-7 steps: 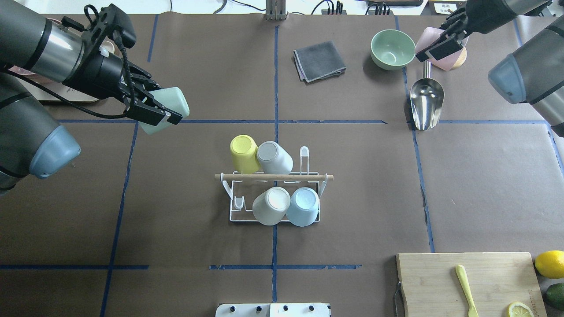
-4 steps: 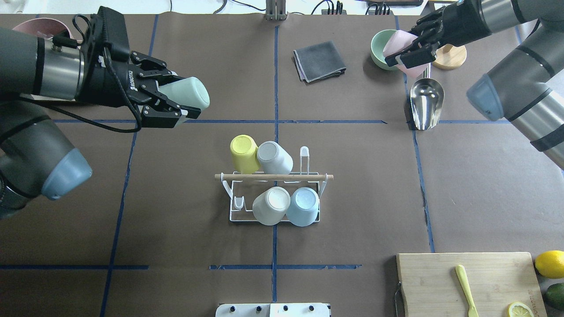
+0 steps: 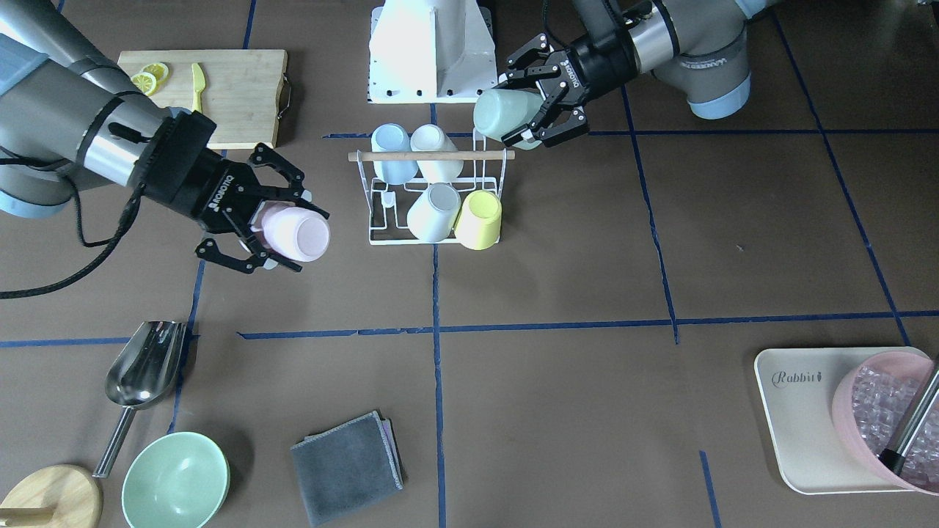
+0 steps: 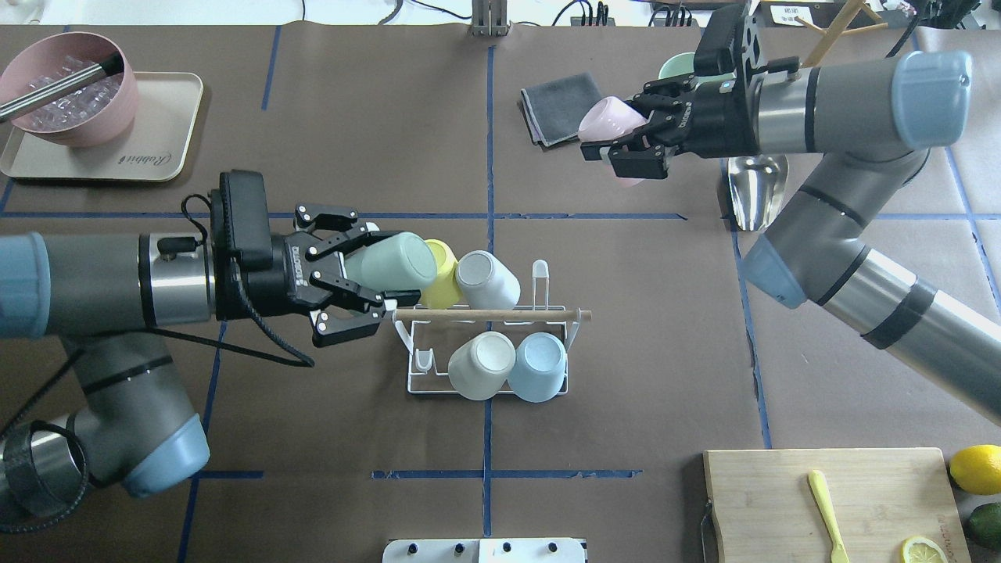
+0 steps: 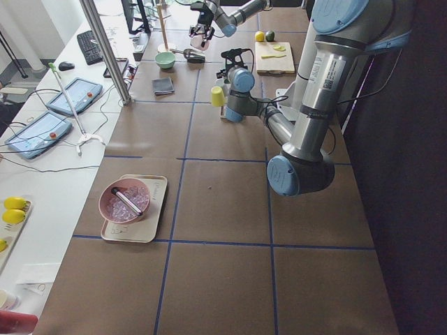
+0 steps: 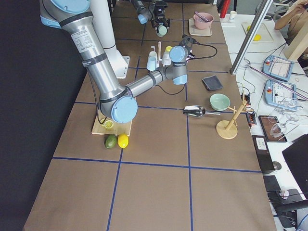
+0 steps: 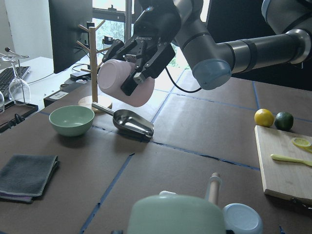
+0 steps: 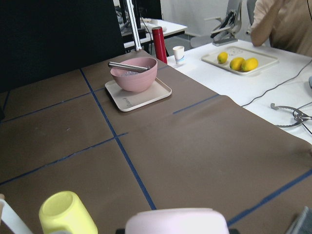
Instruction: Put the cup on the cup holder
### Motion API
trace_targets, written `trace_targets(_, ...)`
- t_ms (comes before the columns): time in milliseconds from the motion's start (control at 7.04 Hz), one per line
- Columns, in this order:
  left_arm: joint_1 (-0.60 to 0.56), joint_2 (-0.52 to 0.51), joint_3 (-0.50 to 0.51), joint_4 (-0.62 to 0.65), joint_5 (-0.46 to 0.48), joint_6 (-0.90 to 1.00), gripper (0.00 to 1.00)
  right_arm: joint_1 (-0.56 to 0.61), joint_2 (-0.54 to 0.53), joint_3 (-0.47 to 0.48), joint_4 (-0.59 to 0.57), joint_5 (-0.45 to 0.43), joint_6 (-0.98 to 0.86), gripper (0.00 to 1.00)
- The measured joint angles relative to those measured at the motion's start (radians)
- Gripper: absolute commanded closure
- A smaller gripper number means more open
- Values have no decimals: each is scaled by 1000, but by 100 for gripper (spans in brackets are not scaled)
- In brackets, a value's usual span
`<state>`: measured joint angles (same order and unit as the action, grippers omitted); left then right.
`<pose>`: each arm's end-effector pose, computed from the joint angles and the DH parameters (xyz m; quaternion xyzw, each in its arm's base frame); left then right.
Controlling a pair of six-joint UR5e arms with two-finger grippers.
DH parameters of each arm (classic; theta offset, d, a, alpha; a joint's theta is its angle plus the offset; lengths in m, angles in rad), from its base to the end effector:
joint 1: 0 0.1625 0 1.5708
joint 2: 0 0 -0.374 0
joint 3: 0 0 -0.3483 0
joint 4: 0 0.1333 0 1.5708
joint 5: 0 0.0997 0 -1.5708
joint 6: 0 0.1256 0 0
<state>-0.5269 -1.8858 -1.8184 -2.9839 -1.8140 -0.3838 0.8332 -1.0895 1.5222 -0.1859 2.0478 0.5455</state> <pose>0.3659 -0.3321 0.1927 0.5826 0.5930 0.2729 0.4841 -0.3295 -0.4751 0.2240 0.5271 -0.5750 -0.2428 0.5767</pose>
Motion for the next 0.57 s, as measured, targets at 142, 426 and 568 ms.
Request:
trace_targets(142,65,9,14,-100,73,2,91,-50,8,0,59,-111,5,100)
trace_targets(426,124,11,92,-315,132,10,91,-136,23,10,128,-287,-32,100)
trace_targets(568,135,6,145,-402,164,13,90,-185,21,12,141,-348,-109,100)
